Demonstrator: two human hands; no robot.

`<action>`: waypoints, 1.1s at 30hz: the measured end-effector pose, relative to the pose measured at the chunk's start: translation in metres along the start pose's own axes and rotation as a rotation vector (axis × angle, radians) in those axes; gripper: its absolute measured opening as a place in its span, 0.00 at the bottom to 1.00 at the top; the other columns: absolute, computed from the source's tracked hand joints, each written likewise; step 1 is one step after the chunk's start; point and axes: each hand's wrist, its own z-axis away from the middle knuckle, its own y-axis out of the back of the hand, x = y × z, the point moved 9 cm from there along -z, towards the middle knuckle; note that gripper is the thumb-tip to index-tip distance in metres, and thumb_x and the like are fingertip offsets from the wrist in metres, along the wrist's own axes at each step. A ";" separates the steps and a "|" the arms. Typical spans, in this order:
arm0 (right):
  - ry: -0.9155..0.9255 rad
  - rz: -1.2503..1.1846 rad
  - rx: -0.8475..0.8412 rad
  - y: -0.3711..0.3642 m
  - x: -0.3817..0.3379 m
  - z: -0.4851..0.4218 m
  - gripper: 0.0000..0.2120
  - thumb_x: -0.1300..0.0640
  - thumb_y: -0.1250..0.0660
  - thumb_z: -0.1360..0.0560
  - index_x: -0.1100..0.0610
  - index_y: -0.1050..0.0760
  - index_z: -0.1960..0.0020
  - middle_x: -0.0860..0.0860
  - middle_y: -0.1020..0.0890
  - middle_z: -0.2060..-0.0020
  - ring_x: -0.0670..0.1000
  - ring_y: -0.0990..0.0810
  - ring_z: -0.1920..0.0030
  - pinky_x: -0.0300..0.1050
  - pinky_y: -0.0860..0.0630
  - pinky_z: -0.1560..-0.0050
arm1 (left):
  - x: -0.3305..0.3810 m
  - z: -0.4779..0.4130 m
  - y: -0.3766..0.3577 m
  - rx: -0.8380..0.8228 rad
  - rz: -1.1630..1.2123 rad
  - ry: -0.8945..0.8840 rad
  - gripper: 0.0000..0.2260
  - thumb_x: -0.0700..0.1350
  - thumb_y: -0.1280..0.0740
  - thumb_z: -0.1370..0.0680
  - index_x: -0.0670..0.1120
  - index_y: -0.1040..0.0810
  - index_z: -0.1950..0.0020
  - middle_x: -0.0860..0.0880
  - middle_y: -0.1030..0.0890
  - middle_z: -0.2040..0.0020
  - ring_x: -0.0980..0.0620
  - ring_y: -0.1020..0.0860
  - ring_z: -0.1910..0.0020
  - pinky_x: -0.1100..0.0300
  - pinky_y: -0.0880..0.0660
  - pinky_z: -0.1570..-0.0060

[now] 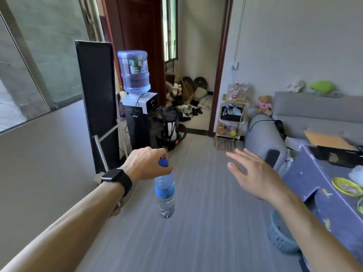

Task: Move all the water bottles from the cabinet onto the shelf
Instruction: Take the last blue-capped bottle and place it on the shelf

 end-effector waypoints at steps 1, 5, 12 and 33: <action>-0.012 0.008 0.003 -0.003 0.007 -0.015 0.22 0.41 0.44 0.19 0.42 0.33 0.27 0.46 0.35 0.25 0.46 0.44 0.23 0.46 0.44 0.25 | -0.002 -0.022 -0.004 -0.004 0.006 -0.011 0.14 0.64 0.35 0.28 0.55 0.26 0.54 0.54 0.23 0.65 0.50 0.23 0.62 0.58 0.32 0.66; -0.055 0.028 -0.015 -0.019 0.028 -0.079 0.21 0.43 0.43 0.19 0.43 0.32 0.27 0.47 0.34 0.25 0.47 0.44 0.23 0.44 0.45 0.26 | -0.010 -0.110 -0.019 -0.022 0.051 -0.065 0.14 0.63 0.35 0.29 0.54 0.27 0.55 0.54 0.24 0.65 0.49 0.24 0.62 0.58 0.32 0.66; -0.178 0.052 -0.003 -0.035 0.095 -0.165 0.21 0.43 0.42 0.19 0.44 0.32 0.27 0.46 0.34 0.25 0.46 0.43 0.23 0.43 0.44 0.26 | 0.006 -0.265 -0.048 -0.047 0.040 -0.201 0.13 0.62 0.34 0.30 0.54 0.26 0.56 0.53 0.22 0.63 0.50 0.23 0.62 0.59 0.29 0.66; -0.213 0.220 -0.007 0.007 0.414 -0.583 0.20 0.42 0.45 0.19 0.42 0.31 0.29 0.44 0.25 0.32 0.53 0.29 0.33 0.50 0.29 0.39 | 0.093 -0.764 -0.118 -0.085 0.009 -0.199 0.14 0.67 0.34 0.29 0.57 0.26 0.56 0.57 0.22 0.63 0.57 0.24 0.61 0.60 0.33 0.68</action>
